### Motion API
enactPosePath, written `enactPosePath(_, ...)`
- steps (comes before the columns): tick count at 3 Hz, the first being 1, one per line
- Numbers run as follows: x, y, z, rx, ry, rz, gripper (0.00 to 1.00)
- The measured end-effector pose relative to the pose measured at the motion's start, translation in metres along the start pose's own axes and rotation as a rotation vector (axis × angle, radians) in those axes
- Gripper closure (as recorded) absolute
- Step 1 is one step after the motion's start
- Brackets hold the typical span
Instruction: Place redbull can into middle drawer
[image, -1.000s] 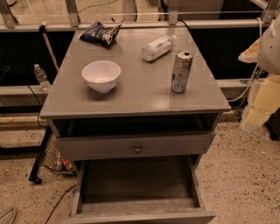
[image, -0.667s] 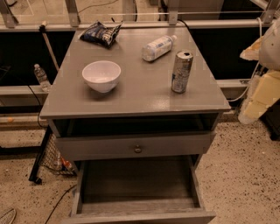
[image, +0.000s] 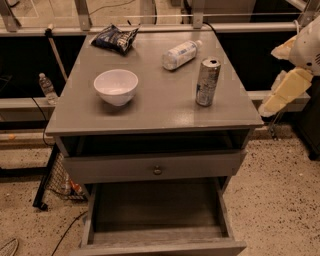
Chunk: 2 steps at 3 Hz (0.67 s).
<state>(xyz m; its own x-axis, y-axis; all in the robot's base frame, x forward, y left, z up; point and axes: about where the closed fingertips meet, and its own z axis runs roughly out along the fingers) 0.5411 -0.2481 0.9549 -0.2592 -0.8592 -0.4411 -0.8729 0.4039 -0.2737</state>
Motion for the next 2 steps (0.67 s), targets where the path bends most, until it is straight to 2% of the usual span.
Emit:
enactPosePath(1,-0.016,-0.023,0.022,0.027,-0.107,0.058,0.00)
enactPosePath(2,-0.035,-0.036,0.045,0.020,-0.211,0.102,0.00)
